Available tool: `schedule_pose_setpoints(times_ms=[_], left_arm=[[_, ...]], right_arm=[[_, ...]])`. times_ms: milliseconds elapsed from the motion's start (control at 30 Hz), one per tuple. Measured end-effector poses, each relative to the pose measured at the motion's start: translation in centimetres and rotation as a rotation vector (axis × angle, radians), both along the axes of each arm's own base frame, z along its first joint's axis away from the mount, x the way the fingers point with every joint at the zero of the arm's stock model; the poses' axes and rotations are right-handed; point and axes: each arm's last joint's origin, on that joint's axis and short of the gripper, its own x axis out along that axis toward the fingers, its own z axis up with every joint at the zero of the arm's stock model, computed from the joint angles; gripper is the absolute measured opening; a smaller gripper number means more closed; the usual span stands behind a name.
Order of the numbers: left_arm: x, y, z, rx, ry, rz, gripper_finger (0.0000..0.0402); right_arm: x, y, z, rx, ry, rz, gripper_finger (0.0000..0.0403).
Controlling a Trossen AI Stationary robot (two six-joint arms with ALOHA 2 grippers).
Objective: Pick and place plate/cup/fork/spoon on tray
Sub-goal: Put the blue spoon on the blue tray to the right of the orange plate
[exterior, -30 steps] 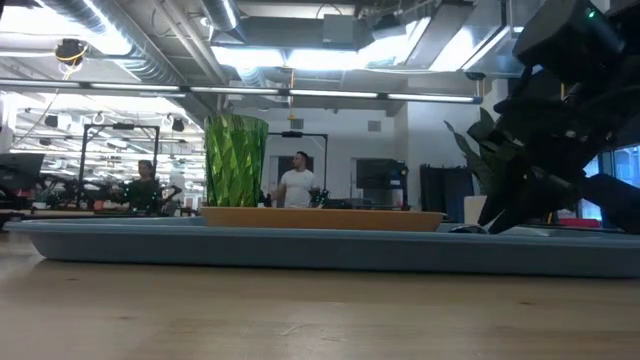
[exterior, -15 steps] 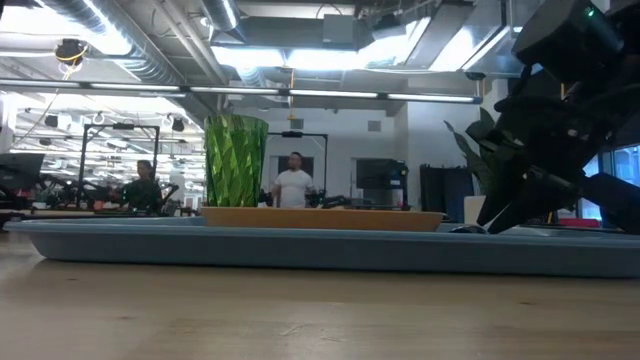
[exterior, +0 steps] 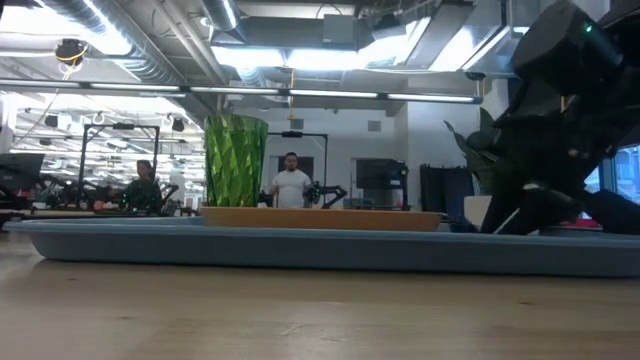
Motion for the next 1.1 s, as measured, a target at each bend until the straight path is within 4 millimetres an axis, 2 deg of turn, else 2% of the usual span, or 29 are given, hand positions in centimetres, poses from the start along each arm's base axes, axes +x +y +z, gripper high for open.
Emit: schedule_pose_setpoints(times_ms=[167, 567, 800, 1100], left_arm=[[0.0, 0.0, 0.0, 0.0, 0.0, 0.0, 0.0053], [0.0, 0.0, 0.0, 0.0, 0.0, 0.0, 0.0053], [0.0, 0.0, 0.0, 0.0, 0.0, 0.0, 0.0053], [0.0, 0.0, 0.0, 0.0, 0.0, 0.0, 0.0053]], right_arm=[[0.7, 0.1, -0.2, -0.014, -0.056, -0.021, 0.0073], [0.9, 0.0, 0.1, -0.068, -0.113, -0.064, 0.0073], [1.3, 0.1, 0.4, -0.037, -0.167, -0.06, 0.0073], [2.7, 0.6, 1.9, -0.026, -0.214, -0.043, 0.0073]])
